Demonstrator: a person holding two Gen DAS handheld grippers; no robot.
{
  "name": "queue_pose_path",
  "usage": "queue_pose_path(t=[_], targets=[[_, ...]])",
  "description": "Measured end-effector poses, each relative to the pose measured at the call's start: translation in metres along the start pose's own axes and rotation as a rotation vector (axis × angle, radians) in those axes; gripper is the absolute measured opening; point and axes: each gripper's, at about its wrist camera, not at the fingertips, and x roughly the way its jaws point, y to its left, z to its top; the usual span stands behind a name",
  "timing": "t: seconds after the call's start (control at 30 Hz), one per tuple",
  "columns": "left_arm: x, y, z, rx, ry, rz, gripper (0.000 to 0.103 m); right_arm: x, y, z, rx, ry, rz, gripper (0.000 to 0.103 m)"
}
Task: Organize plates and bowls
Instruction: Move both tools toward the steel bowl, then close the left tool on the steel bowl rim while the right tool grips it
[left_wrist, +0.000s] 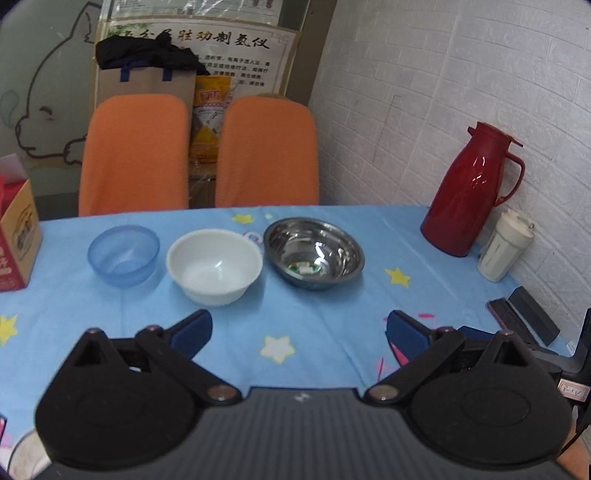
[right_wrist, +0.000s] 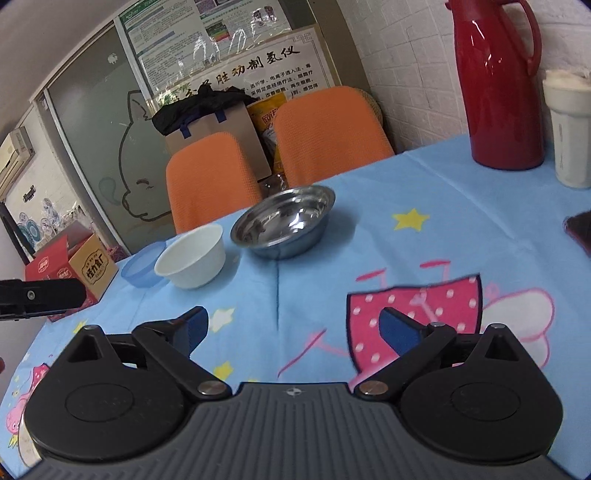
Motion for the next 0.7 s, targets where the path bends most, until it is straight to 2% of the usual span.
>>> queue_pose_path(t=[0.17,0.3,0.4,0.53,0.57,0.67,0.7], targets=[[0.061,0.001,0.058,-0.008,0.007,-0.072,0.099,0.031,-0.010,0.045,-0.037,-0.025,-0.029,0.103],[0.121,0.010,0.086,-0.029,0.063,-0.135,0.099,0.071,-0.015,0.071,-0.060,0.011,-0.044,0.103],[0.162,0.020,0.095,-0.031,0.117,-0.142,0.099,0.098,-0.018,0.081,-0.068,0.044,-0.045,0.103],[0.212,0.047,0.098,-0.138,0.220,-0.212,0.098,0.131,-0.021,0.086,-0.076,0.088,-0.052,0.103],[0.222,0.052,0.098,-0.162,0.236,-0.207,0.097,0.139,-0.022,0.086,-0.072,0.097,-0.052,0.103],[0.241,0.053,0.098,-0.146,0.254,-0.194,0.091,0.160,-0.022,0.087,-0.072,0.126,-0.055,0.103],[0.248,0.052,0.097,-0.133,0.268,-0.189,0.086,0.165,-0.021,0.087,-0.074,0.133,-0.059,0.103]])
